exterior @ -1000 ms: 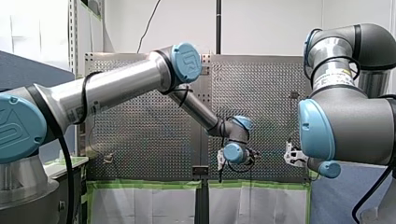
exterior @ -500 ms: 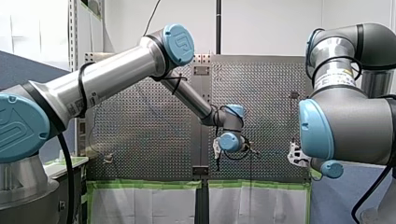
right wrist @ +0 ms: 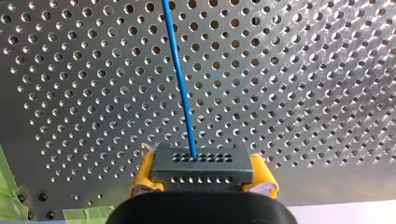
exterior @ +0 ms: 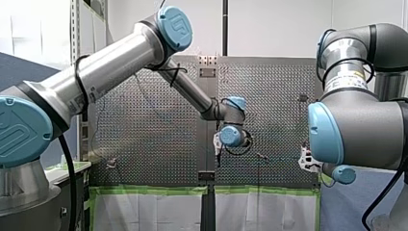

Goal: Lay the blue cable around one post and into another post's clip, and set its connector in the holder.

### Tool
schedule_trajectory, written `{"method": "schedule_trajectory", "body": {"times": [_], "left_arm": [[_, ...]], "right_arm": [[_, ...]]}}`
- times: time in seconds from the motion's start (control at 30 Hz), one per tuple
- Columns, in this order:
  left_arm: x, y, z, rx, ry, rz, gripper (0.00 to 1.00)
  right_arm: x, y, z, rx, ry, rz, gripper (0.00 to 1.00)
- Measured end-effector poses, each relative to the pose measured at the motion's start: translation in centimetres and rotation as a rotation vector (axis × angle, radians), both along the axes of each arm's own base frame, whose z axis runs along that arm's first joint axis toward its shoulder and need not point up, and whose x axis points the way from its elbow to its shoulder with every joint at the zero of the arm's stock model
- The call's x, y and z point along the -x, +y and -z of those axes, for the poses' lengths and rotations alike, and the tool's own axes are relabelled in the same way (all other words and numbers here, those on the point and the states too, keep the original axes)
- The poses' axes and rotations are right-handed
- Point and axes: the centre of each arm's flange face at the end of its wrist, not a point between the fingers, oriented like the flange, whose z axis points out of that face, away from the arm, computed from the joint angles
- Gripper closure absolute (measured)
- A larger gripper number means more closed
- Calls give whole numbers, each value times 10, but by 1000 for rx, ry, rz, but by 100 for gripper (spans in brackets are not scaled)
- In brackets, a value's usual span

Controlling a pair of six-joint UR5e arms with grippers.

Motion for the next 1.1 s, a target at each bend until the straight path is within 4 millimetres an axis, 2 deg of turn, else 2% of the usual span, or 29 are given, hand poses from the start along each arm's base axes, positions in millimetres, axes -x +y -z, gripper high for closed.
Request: {"method": "schedule_trajectory", "body": {"times": [0.6,0.73,1.1], "left_arm": [[4,59,-46,-13,4,-126,0],[12,74,-55,-37,14,-159,0],[34,99,-79,-24,22,-176,0]], "right_arm": [[-4,1,1,-9,-3,-7,100],[-5,2,1,-9,-5,-10,100],[-6,1,1,-12,-6,-12,100]]}}
